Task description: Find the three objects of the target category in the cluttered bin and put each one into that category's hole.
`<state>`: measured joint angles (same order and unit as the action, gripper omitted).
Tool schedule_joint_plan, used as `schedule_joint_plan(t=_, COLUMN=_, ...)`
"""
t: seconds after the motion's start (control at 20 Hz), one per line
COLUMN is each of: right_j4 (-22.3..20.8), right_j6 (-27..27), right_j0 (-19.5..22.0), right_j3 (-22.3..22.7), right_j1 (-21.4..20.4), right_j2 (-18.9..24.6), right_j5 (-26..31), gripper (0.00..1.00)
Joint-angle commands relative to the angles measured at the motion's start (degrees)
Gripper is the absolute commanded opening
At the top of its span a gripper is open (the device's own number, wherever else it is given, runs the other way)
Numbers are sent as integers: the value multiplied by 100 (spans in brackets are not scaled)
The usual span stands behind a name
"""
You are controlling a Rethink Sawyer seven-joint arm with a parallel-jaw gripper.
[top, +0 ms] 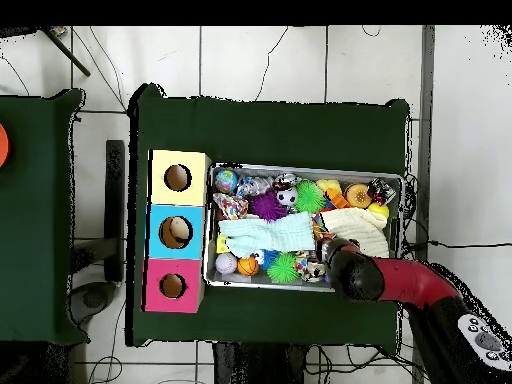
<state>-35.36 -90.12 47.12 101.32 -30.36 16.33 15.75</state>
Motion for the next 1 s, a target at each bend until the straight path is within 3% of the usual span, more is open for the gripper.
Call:
schedule_joint_plan(t=0.05, right_j4=-228, right_j6=-188, right_j0=-101, right_j3=-434, right_j1=270, right_j2=152, right_j5=-156, gripper=0)
schedule_joint_plan(t=0.65, right_j4=-263, right_j6=-130, right_j0=-56, right_j3=-370, right_j1=247, right_j2=238, right_j5=-225, gripper=0)
schedule_joint_plan(t=1.0, right_j4=-92, right_j6=-78, right_j0=-1, right_j3=-110, right_j1=-32, right_j2=339, right_j5=67, gripper=0)
